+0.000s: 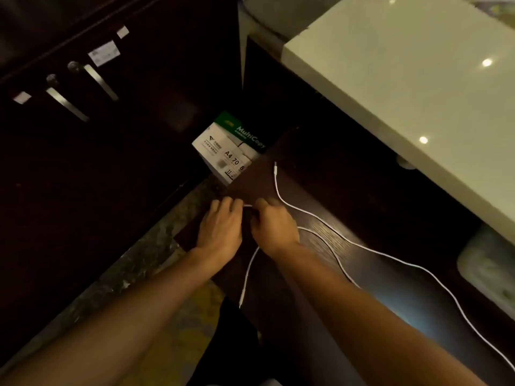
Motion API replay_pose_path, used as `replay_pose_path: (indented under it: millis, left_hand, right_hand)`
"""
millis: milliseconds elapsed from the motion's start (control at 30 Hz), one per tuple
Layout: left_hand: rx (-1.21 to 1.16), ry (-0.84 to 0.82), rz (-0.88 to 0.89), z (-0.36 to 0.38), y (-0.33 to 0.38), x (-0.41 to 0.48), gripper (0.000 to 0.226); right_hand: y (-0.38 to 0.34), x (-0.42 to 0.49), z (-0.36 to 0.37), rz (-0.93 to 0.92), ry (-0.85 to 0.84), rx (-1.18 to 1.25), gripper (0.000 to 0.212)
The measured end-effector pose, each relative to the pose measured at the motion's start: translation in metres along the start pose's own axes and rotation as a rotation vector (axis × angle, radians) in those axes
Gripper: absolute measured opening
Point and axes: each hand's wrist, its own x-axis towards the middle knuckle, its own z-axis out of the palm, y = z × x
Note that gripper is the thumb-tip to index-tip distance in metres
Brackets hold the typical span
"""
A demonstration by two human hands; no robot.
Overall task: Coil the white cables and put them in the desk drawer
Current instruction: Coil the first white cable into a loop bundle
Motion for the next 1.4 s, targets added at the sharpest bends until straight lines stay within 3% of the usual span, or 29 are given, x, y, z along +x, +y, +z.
replay_pose_path:
  millis: [133, 267, 433, 567, 633, 733, 867, 967, 1100, 1233, 1400]
  left_hand:
    - [0.009, 0.032, -0.015, 0.008, -0.014, 0.016, 0.049]
    - [-0.04, 0.053, 0.004, 0.008, -0.016, 0.023, 0.026]
    - [-0.25, -0.025, 0.034, 0.0, -0.001, 0.012, 0.026]
    - [-0.462, -0.051, 0.022, -0.004, 0.022, -0.013, 0.019]
    - [-0.698, -0.078, -0.142, -0.004, 0.04, -0.027, 0.015]
    - [-1.258, -0.225, -0.448, -0.016, 0.075, -0.048, 0.025]
    - [-1.721, -0.576, -0.576, -0.042, 0.109, -0.086, 0.043]
    - [-1.892, -0.823, -0.475, -0.059, 0.133, -0.116, 0.044]
    - [-2.061, -0.999, -0.167, -0.075, 0.174, -0.155, 0.024]
    - [-1.957, -0.936, 0.124, -0.074, 0.207, -0.175, 0.031]
    - [-1.734, -0.911, 0.363, -0.067, 0.238, -0.188, 0.06]
  right_hand:
    - [0.0, 0.019, 0.01, -0.033, 0.02, -0.134, 0.034]
    - [0.001, 0.022, 0.016, -0.034, -0.004, -0.18, 0.031]
    - [0.005, 0.004, 0.011, -0.018, -0.03, 0.005, 0.024]
    - [0.018, -0.027, -0.004, -0.052, 0.059, 0.106, 0.015]
    - [0.025, -0.046, -0.013, -0.079, 0.11, 0.151, 0.011]
    - [0.04, -0.079, -0.025, -0.108, 0.205, 0.228, 0.008]
    - [0.073, -0.128, -0.035, -0.12, 0.319, 0.287, 0.015]
    - [0.098, -0.174, -0.039, -0.075, 0.365, 0.406, 0.018]
    - [0.121, -0.237, -0.032, -0.027, 0.315, 0.543, 0.022]
    - [0.131, -0.299, -0.034, -0.018, 0.284, 0.586, 0.021]
    - [0.145, -0.361, -0.07, -0.004, 0.356, 0.483, 0.022]
